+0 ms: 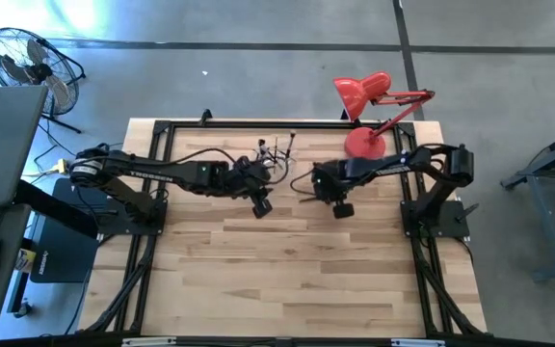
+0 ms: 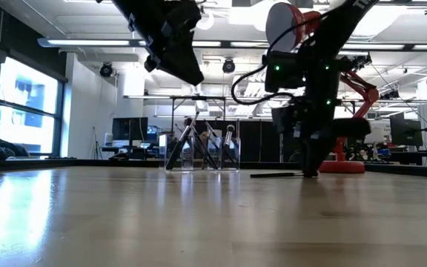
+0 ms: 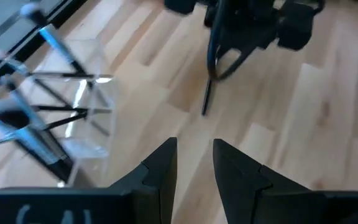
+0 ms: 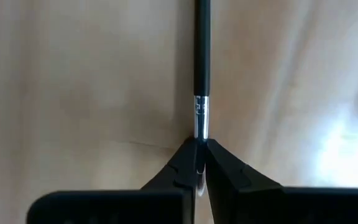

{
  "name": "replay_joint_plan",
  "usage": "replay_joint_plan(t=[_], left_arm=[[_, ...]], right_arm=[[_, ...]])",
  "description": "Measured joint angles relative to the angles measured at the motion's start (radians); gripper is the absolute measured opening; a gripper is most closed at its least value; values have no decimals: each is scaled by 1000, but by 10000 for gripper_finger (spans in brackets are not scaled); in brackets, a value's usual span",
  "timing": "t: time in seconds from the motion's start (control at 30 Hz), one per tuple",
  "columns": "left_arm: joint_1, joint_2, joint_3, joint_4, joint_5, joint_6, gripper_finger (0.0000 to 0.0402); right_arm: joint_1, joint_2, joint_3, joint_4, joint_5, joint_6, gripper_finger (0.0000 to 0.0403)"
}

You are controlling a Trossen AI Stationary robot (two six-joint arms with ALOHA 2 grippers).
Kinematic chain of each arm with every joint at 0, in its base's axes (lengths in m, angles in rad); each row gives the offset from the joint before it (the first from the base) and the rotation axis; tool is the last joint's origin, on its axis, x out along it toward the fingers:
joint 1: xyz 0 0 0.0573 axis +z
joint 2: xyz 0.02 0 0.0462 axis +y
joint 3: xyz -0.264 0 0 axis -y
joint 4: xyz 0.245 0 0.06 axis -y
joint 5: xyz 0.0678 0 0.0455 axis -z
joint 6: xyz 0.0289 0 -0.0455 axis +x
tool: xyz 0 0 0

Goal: Put items in baskets/containers
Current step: Put the black foundation brush into the transparent organizer

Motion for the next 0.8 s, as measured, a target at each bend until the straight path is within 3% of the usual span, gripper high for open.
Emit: replay_joint_plan(t=[0.4, 0.57, 0.8], left_arm=[[-148, 194, 13, 61, 0, -26, 101], [-166, 283, 71, 13, 0, -50, 101], [-167, 369, 186, -9, 40, -49, 101]], right_arm=[[142, -24, 15, 52, -80, 131, 5], [172, -59, 49, 80, -228, 178, 4], [232, -80, 81, 93, -116, 192, 4]])
